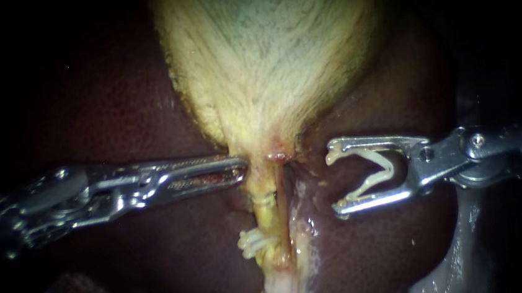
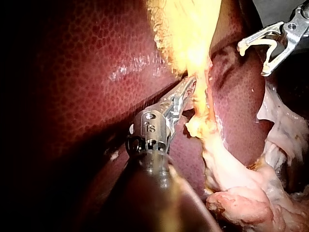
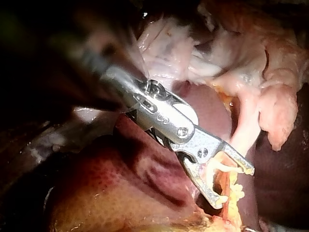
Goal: Clipping third clip left tube
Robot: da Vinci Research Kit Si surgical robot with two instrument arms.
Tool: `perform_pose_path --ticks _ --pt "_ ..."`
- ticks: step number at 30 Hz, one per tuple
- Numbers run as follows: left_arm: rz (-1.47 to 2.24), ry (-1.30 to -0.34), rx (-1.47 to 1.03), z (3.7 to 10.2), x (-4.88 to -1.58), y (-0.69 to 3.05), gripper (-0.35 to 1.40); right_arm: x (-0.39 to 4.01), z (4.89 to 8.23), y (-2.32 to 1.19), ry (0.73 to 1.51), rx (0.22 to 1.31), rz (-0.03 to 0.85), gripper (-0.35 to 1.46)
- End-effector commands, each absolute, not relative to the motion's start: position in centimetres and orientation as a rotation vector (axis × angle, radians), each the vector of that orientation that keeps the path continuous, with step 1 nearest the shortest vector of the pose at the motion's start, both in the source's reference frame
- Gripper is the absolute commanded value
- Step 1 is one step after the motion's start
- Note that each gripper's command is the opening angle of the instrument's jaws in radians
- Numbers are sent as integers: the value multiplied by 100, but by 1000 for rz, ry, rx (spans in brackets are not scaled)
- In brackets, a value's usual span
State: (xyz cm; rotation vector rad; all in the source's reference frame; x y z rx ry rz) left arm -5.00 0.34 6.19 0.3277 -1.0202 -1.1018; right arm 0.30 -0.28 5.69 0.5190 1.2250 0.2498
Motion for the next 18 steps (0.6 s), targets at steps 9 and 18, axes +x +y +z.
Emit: perform_pose_path --ticks 9,18 --pt "-1095 -1022 337 611 -476 32 -35 61 583 -48 1227 534 242 60" --pt "-1106 -1016 321 599 -449 33 -35 107 617 -72 1196 608 340 60"
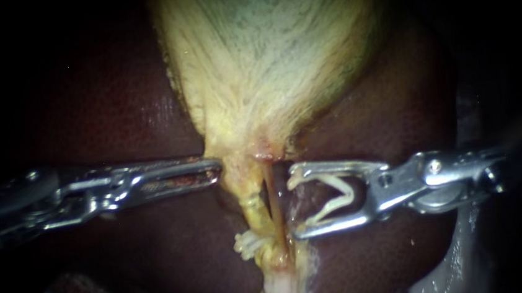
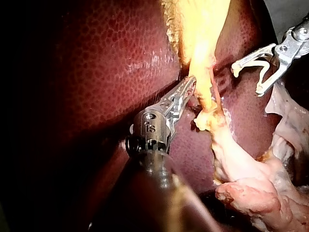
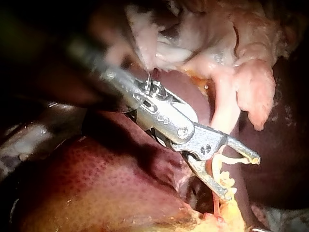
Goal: Clipping third clip left tube
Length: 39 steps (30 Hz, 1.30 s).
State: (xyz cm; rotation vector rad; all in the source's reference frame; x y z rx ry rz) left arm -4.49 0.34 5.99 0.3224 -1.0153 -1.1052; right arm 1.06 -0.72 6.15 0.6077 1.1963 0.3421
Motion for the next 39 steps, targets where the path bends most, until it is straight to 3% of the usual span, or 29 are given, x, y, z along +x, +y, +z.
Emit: perform_pose_path --ticks 1,16,39 --pt "-1107 -1016 321 597 -449 32 -35 110 620 -73 1193 615 348 60" --pt "-1112 -1017 324 577 -446 30 -35 125 680 -78 1156 627 383 59" --pt "-1120 -1024 320 564 -454 29 -35 188 700 -100 1152 668 358 58"
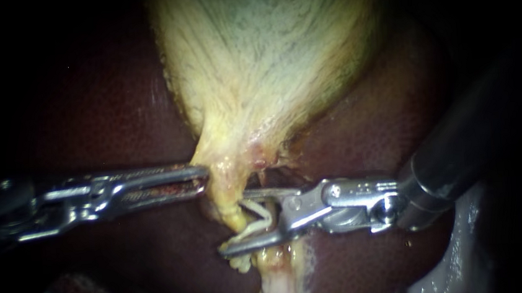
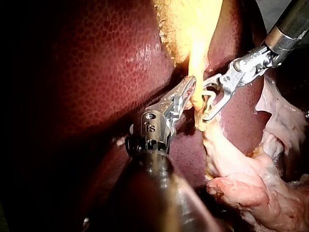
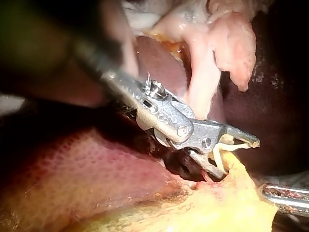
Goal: Clipping third clip left tube
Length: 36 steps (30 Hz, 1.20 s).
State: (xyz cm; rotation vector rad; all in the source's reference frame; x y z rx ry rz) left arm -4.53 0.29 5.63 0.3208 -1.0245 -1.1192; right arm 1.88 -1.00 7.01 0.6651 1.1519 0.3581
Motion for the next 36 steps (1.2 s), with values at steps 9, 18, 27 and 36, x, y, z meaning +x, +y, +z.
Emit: perform_pose_path --ticks 9,18,27,36 --pt "-1120 -1023 320 564 -454 29 -35 190 690 -94 1140 709 393 53" --pt "-1120 -1023 320 564 -455 29 -35 191 672 -75 1152 755 424 49" --pt "-1120 -1023 319 564 -455 29 -35 190 670 -74 1138 789 469 39" --pt "-1121 -1023 319 564 -456 29 -35 182 672 -74 1097 799 472 -19"
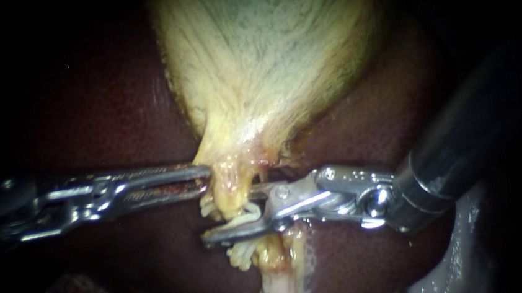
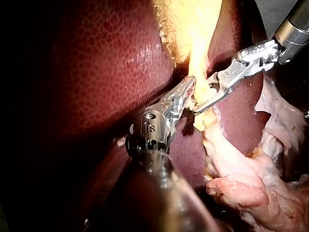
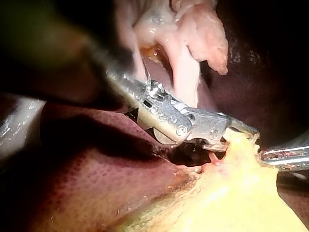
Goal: Clipping third clip left tube
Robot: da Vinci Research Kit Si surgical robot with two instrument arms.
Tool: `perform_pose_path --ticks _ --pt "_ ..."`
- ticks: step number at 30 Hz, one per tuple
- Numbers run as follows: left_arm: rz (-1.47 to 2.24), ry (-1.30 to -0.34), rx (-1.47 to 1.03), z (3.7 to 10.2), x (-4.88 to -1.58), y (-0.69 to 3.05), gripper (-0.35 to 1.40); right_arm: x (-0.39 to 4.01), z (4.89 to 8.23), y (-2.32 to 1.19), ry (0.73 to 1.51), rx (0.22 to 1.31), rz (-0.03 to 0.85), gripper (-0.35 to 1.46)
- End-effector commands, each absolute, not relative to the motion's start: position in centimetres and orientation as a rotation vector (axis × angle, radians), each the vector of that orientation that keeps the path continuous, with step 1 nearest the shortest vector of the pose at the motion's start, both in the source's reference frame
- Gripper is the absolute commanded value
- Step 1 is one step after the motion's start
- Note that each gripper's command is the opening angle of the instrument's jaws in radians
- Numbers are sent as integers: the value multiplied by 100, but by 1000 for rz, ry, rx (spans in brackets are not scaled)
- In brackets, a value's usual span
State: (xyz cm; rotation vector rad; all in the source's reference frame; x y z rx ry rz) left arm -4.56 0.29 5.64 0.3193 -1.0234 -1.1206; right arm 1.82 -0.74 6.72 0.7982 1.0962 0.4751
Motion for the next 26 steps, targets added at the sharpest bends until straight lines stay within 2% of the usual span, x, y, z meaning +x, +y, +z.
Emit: perform_pose_path --ticks 1,5,26 --pt "-1121 -1023 319 564 -456 29 -35 181 673 -74 1094 799 471 -24" --pt "-1121 -1023 319 564 -456 29 -35 180 674 -74 1094 799 471 -35" --pt "-1121 -1023 319 564 -456 29 -35 181 673 -74 1094 799 470 -35"
